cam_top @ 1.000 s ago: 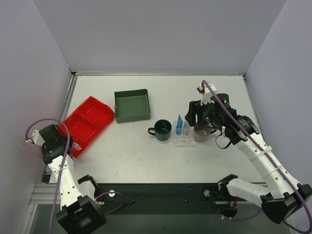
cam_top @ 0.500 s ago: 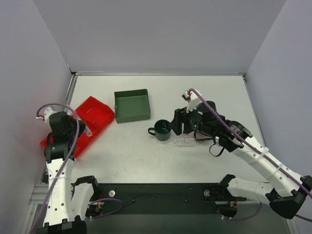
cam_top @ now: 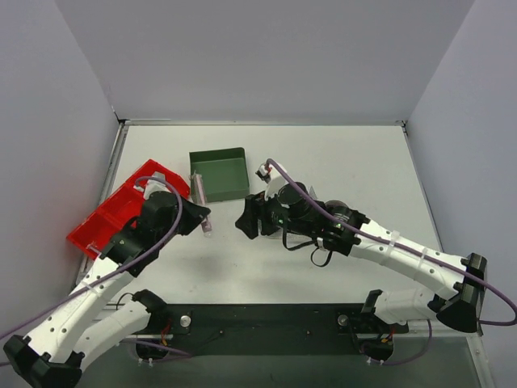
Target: Prepare toiletry sets of a toothbrush and toothpaste on the tray
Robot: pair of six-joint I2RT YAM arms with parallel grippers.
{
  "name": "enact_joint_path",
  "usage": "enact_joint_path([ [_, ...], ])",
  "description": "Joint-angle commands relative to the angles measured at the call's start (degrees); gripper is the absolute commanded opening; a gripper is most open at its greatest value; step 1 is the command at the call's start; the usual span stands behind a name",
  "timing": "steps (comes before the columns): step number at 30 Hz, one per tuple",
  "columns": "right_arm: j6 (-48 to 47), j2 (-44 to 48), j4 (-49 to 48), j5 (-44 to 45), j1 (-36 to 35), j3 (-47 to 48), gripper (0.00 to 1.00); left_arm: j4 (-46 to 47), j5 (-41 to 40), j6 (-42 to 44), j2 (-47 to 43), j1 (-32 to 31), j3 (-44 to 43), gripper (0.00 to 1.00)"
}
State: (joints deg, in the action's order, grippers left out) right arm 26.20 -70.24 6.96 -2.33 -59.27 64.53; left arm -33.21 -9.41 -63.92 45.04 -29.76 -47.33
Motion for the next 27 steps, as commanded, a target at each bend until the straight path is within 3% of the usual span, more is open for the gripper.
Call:
enact_joint_path([
  [1, 4.74, -1.83, -6.52, 1.19, -1.99, 1.21, 0.57, 5.17, -13.43, -7.79, 1.10, -10.65, -0.31, 0.00],
  [4, 6.41, -2.89, -6.52, 0.48, -2.52, 1.03, 0.57, 7.02, -17.20, -10.26, 2.51, -16.02, 0.31, 0.00],
  [10, 8.69, -4.38, -8.90, -0.13, -3.66, -0.02, 0.57, 9.83, -19.24, -11.84, 5.85, -20.68, -0.04, 0.00],
  [27, 8.61, -5.08, -10.56, -2.94, -3.40, -2.39, 0.51, 10.80, -23.46, -11.93, 2.16, -22.27, 0.58, 0.00],
])
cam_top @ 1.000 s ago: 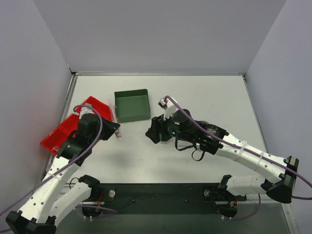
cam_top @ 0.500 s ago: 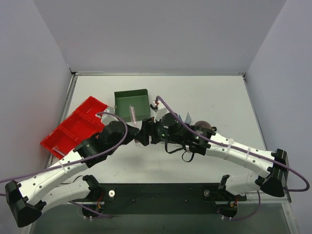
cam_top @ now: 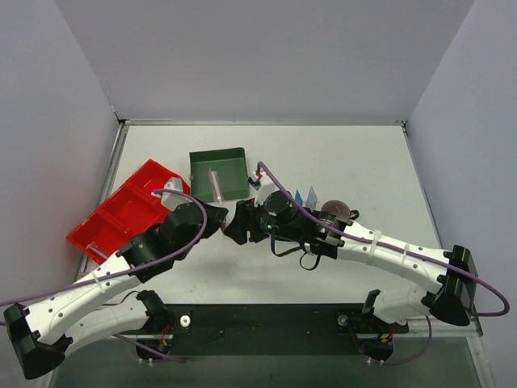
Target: Prepare toiletry sets of a toothbrush and toothpaste on the tray
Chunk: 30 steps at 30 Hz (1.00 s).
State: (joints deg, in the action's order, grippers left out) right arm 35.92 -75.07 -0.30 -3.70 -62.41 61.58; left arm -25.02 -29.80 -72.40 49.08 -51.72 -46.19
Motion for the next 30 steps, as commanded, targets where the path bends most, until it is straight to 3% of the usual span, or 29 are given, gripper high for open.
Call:
enact_joint_path([
  [1, -1.12, -0.34, -3.31, -2.79, 0.09, 0.90, 0.51, 2.60, -2.55, -3.36, -1.97, -0.22, -0.65, 0.00],
  [15, 2.75, -1.92, -8.57, -11.66, 4.58, -0.76, 0.44, 5.24, 1.94, -3.18, -0.48, -0.31, 0.14, 0.00],
  [28, 3.89, -4.65, -8.84, -14.75, 6.08, 0.20, 0.37, 6.21, 2.20, -2.31, -0.48, -0.31, 0.40, 0.00],
  [30, 3.98, -4.74, -8.85, -15.02, 6.25, 0.29, 0.31, 6.29, 2.29, -2.22, -0.48, -0.39, 0.40, 0.00],
])
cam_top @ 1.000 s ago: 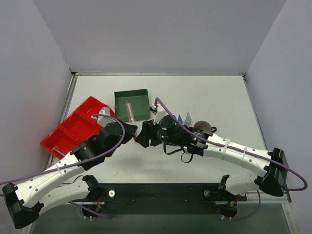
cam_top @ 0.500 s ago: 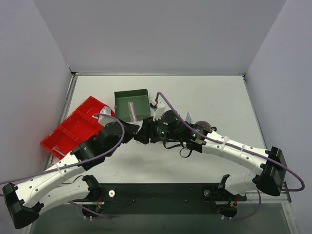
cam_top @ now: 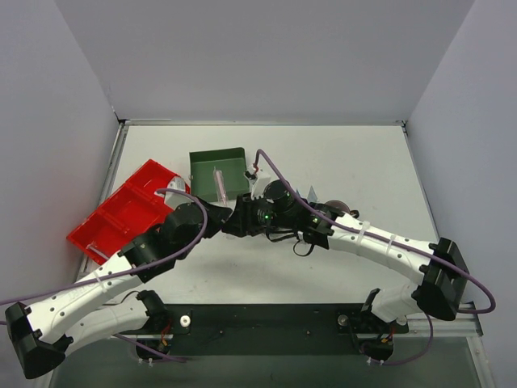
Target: Prepare toiletry sets of a toothbrush and toothpaste on the tray
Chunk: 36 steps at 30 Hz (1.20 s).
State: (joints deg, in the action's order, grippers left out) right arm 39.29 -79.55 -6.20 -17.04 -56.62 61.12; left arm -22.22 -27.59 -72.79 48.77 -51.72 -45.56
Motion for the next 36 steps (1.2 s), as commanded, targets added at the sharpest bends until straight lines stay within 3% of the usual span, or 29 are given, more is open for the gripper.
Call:
enact_joint_path([
  [1, 0.61, -0.34, -3.03, -1.94, 0.46, 0.75, 0.29, 3.50, 0.08, -1.65, -0.17, -0.31, -0.23, 0.00],
  [4, 0.70, -0.34, -3.03, -2.30, 0.72, 0.67, 0.19, 4.28, 0.17, -0.60, -0.08, -0.31, -0.23, 0.00],
  [6, 0.61, -0.17, -3.03, -2.47, 0.98, 0.58, 0.07, 4.64, 0.44, 0.28, 0.18, -0.31, -0.49, 0.00],
  [7, 0.53, 0.27, -2.77, -2.47, 1.25, 0.40, 0.03, 4.99, 0.70, 1.59, 0.18, -0.31, -0.84, 0.05],
  [8, 0.35, 0.53, -2.59, -2.65, 1.51, 0.31, 0.00, 5.25, 1.40, 2.47, 0.18, -0.31, -1.02, 0.12],
  [9, 0.26, 0.88, -2.51, -2.74, 1.77, 0.14, 0.00, 5.86, 1.66, 3.44, 0.09, -0.22, -1.20, 0.27],
  [10, -0.35, 1.58, -1.90, -2.74, 1.95, 0.05, 0.00, 5.87, 1.75, 5.19, 0.09, -0.31, -1.72, 0.50],
  [14, -2.63, 4.13, 2.23, -2.56, 3.35, 0.66, 0.00, 5.08, 2.46, 10.56, -0.17, 0.22, -3.39, 0.86],
  [20, -7.29, 9.84, 16.98, -3.79, 5.81, 2.77, 0.00, 1.66, 7.37, 21.54, -3.86, 5.48, -3.92, 0.91],
  [21, -8.60, 10.63, 19.36, -4.66, 6.69, 3.47, 0.00, 0.52, 8.25, 23.03, -4.82, 8.63, -3.92, 0.92],
  [28, -14.06, 17.22, 50.17, -3.27, 9.33, 9.88, 0.00, 4.02, 24.59, 40.87, -6.94, 22.79, -1.46, 0.93],
  [36, -14.77, 18.99, 73.94, -2.30, 10.83, 16.92, 0.00, 8.49, 38.90, 59.23, 0.70, 24.04, -3.57, 0.92],
])
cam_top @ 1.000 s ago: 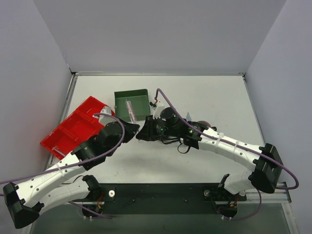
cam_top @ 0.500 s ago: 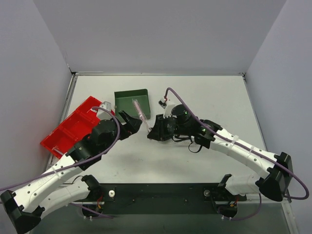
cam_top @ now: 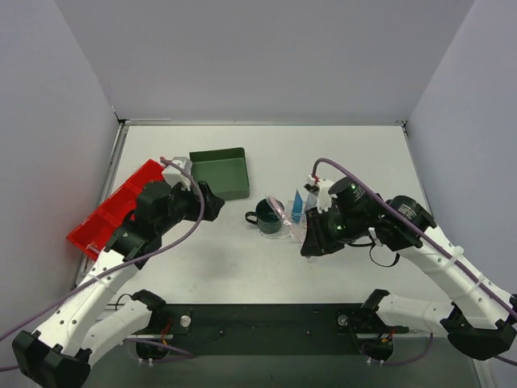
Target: Prepare toiletry sets of a toothbrush and toothpaste on the tray
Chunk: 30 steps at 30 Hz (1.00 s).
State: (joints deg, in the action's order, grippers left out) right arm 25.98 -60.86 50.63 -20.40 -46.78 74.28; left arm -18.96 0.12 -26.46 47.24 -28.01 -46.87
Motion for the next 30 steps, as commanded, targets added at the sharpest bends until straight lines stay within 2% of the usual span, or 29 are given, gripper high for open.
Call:
enact_joint_path([
  [1, -1.63, 0.13, 21.13, 1.85, 1.34, 4.46, 0.00, 5.77, 12.87, 13.97, 2.59, 0.32, -2.43, 0.92],
  [3, -2.77, -0.22, 24.85, 3.69, 3.45, 5.52, 0.00, 6.13, 18.21, 17.38, 3.64, 0.32, -3.31, 0.92],
  [5, -4.08, -0.66, 28.55, 1.87, 5.29, 5.52, 0.00, 6.04, 23.23, 20.38, 4.26, 0.15, -4.36, 0.92],
  [8, -6.63, -1.28, 30.05, -4.54, 6.00, 4.21, 0.00, 7.97, 34.38, 23.55, 4.87, -3.01, -3.93, 0.92],
  [10, -9.01, -1.80, 30.75, -9.97, 6.09, 3.33, 0.00, 10.69, 44.46, 23.12, 5.40, -4.51, -2.53, 0.93],
  [11, -9.62, -2.07, 31.19, -11.66, 6.00, 3.24, 0.00, 11.48, 46.62, 22.77, 5.66, -5.12, -2.35, 0.93],
  [14, -12.00, -3.38, 32.86, -17.46, 5.92, 2.36, 0.00, 14.30, 52.24, 21.97, 6.98, -8.98, -1.38, 0.93],
  [20, -12.80, -4.53, 32.34, -27.31, 1.01, 0.25, 0.00, 16.85, 56.39, 23.30, 11.11, -16.71, -2.35, 0.94],
  [23, -12.62, -5.06, 31.55, -29.42, -2.51, 1.65, 0.00, 20.62, 60.42, 20.84, 14.18, -18.39, -2.43, 0.94],
  [24, -12.70, -5.23, 31.20, -29.87, -2.78, 2.09, 0.00, 22.02, 63.83, 19.09, 15.76, -18.74, -2.35, 0.94],
  [30, -13.23, -5.23, 29.88, -31.54, -3.75, 2.80, 0.00, 24.76, 71.41, 14.78, 20.16, -22.52, -2.43, 0.92],
])
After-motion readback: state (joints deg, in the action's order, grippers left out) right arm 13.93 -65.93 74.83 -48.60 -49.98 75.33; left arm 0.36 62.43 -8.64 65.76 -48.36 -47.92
